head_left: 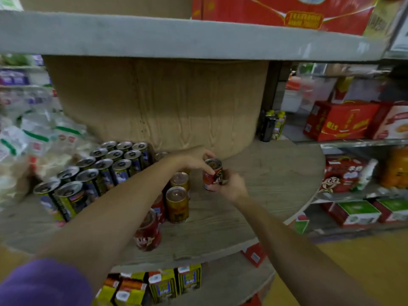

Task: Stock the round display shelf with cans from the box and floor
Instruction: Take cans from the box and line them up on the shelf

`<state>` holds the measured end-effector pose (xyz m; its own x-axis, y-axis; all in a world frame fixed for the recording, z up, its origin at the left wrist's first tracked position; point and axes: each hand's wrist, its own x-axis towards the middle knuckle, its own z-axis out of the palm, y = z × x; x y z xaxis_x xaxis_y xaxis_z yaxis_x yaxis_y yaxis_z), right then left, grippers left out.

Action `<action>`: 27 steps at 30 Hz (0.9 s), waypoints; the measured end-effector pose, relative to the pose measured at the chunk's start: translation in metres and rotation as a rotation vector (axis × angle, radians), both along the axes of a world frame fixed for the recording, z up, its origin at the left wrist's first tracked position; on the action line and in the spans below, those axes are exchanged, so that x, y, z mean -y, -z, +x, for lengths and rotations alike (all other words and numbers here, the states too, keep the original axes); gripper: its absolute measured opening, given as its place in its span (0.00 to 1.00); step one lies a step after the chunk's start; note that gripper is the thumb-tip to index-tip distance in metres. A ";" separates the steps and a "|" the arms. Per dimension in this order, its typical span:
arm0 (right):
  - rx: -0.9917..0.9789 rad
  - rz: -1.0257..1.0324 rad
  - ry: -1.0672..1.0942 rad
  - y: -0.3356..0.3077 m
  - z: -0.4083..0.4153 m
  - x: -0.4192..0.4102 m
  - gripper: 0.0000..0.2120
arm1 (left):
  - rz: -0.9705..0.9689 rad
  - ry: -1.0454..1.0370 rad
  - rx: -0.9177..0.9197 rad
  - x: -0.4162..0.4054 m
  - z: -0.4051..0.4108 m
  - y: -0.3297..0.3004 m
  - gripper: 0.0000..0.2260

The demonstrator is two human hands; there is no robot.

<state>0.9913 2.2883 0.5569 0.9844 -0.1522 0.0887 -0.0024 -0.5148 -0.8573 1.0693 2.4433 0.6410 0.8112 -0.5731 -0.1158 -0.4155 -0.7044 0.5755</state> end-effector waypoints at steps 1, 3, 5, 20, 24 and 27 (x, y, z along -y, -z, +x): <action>-0.018 -0.003 0.022 0.003 0.009 -0.004 0.27 | 0.014 0.010 0.051 0.001 0.011 0.004 0.26; -0.053 -0.013 0.075 0.011 0.027 -0.011 0.27 | 0.068 0.034 0.173 0.001 0.033 0.014 0.21; -0.070 -0.018 0.125 0.017 0.043 -0.019 0.28 | 0.154 0.076 0.245 0.000 0.052 0.022 0.18; -0.148 -0.178 0.128 0.020 0.116 -0.057 0.12 | 0.261 0.048 0.416 -0.024 0.104 0.046 0.09; -0.171 -0.187 0.111 0.023 0.110 -0.056 0.11 | 0.232 0.058 0.424 -0.023 0.100 0.043 0.13; -0.143 -0.198 0.052 0.021 0.099 -0.051 0.13 | 0.227 0.031 0.388 -0.022 0.095 0.041 0.14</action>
<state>1.0902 2.3395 0.5359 0.9804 -0.1961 -0.0178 -0.1470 -0.6688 -0.7288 1.1641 2.4652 0.6002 0.8026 -0.5927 0.0679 -0.5925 -0.7788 0.2058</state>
